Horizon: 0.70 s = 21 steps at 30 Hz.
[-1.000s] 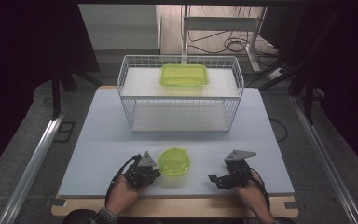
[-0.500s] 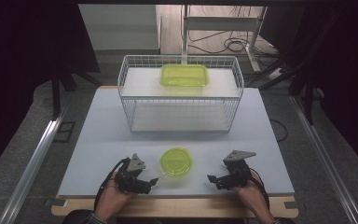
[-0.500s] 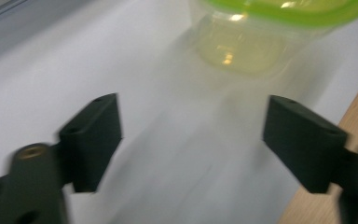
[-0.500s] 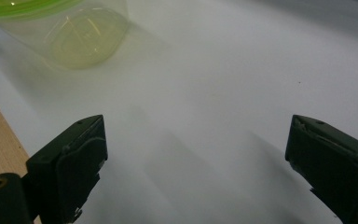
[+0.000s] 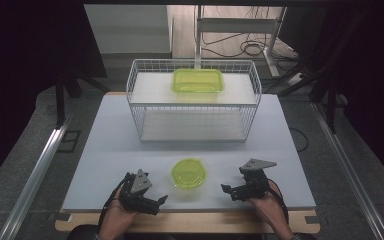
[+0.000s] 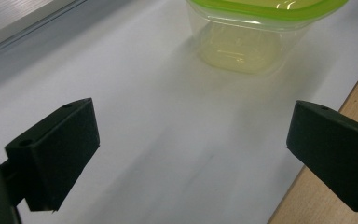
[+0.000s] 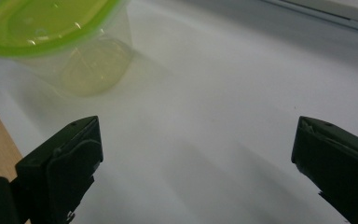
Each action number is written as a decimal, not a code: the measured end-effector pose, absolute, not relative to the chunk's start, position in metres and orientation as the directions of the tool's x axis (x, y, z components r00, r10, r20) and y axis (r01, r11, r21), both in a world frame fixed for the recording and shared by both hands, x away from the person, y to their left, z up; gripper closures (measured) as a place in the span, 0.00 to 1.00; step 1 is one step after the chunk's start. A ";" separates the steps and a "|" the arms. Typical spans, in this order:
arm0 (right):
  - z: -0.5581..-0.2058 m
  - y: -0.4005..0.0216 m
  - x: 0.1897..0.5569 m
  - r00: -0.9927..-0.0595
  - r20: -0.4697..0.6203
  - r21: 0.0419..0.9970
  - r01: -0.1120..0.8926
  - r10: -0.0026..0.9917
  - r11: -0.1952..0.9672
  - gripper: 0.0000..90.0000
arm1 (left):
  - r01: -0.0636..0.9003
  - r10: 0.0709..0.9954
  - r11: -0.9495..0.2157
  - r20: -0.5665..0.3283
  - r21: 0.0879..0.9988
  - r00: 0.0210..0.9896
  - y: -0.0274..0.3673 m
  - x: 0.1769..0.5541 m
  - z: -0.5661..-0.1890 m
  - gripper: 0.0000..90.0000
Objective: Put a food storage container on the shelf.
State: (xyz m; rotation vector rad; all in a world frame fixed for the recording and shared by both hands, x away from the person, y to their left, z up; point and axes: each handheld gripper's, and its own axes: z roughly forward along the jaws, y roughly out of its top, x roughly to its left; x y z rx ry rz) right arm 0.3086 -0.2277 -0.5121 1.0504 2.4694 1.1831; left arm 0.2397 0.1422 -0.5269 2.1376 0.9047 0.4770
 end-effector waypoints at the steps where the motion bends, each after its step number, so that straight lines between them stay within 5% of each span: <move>1: -0.511 -0.227 0.309 -0.724 0.118 0.748 0.515 0.680 0.418 0.02 | 0.451 0.733 -0.465 0.045 0.762 0.678 0.142 0.239 -0.527 0.03; 21: -0.495 -0.214 0.325 -0.684 0.283 0.734 0.606 0.672 0.307 0.04 | 0.457 0.759 -0.429 0.038 0.779 0.649 0.147 0.243 -0.530 0.02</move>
